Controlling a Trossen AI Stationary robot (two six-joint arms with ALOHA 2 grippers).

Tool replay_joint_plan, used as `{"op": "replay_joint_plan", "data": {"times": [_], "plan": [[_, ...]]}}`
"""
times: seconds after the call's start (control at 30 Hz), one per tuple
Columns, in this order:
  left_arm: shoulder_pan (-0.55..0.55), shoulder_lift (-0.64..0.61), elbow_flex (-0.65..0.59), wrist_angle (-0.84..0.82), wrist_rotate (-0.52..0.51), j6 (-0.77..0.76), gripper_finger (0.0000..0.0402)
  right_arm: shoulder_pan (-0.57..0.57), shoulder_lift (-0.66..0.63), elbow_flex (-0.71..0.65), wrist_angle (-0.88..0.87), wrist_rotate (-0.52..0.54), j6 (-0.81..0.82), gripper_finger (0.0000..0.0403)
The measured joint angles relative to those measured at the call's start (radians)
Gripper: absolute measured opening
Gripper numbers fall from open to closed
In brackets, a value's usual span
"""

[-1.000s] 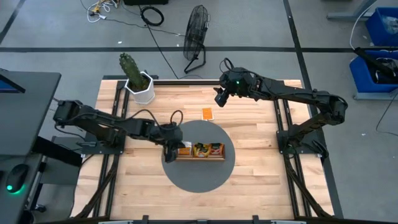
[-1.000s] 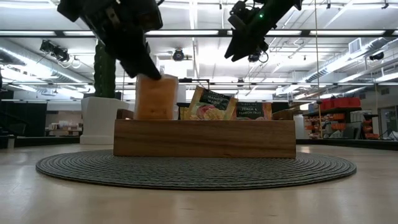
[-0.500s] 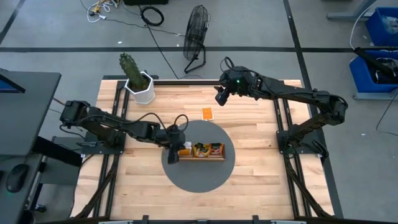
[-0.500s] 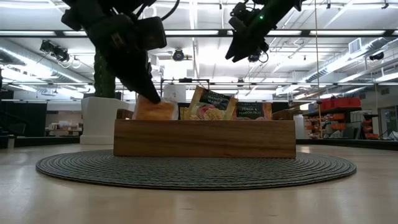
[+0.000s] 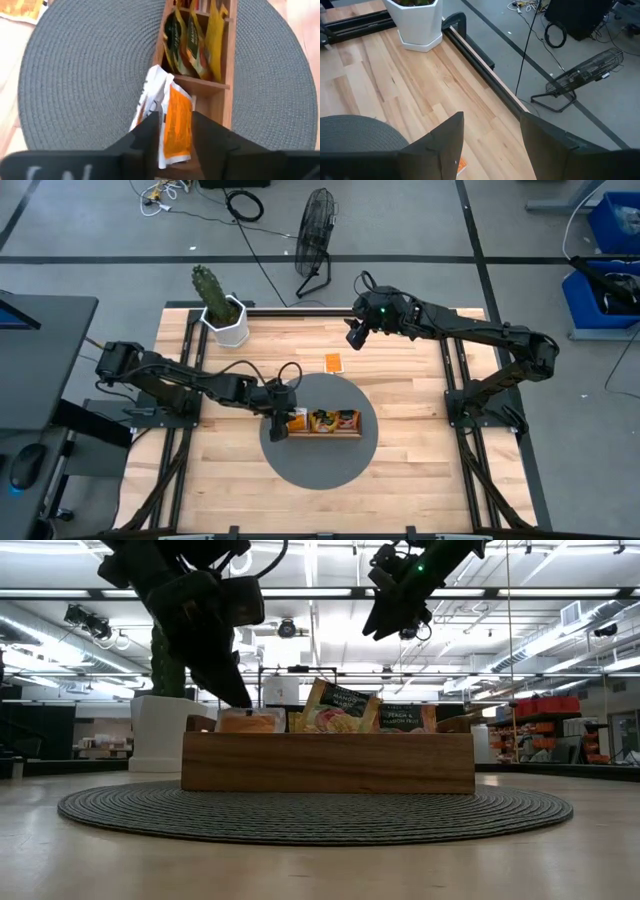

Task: Pick & Place Tea
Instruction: Put the white orange tea bag into the left section of the wooden organizer

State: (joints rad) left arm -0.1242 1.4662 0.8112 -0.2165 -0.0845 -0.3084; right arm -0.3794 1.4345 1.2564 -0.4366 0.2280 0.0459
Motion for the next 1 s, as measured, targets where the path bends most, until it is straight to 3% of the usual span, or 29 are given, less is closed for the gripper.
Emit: {"op": "replay_joint_plan", "data": {"times": [0.23, 0.5, 0.73, 1.0], "plan": [[0.042, -0.091, 0.0, -0.007, 0.003, 0.005, 0.0163, 0.0, 0.018, 0.0, -0.088, -0.115, -0.062, 0.0204], [0.143, -0.231, 0.0, -0.032, 0.003, 0.015, 0.016, 0.016, 0.141, 0.0, -0.136, -0.269, -0.293, 0.0204], [0.203, -0.314, 0.0, -0.045, 0.003, 0.006, 0.0156, 0.077, 0.306, -0.001, -0.203, -0.272, -0.45, 0.0204], [0.229, -0.343, 0.0, -0.062, 0.003, 0.005, 0.0156, 0.117, 0.429, -0.001, -0.133, -0.218, -0.545, 0.0204]]}}
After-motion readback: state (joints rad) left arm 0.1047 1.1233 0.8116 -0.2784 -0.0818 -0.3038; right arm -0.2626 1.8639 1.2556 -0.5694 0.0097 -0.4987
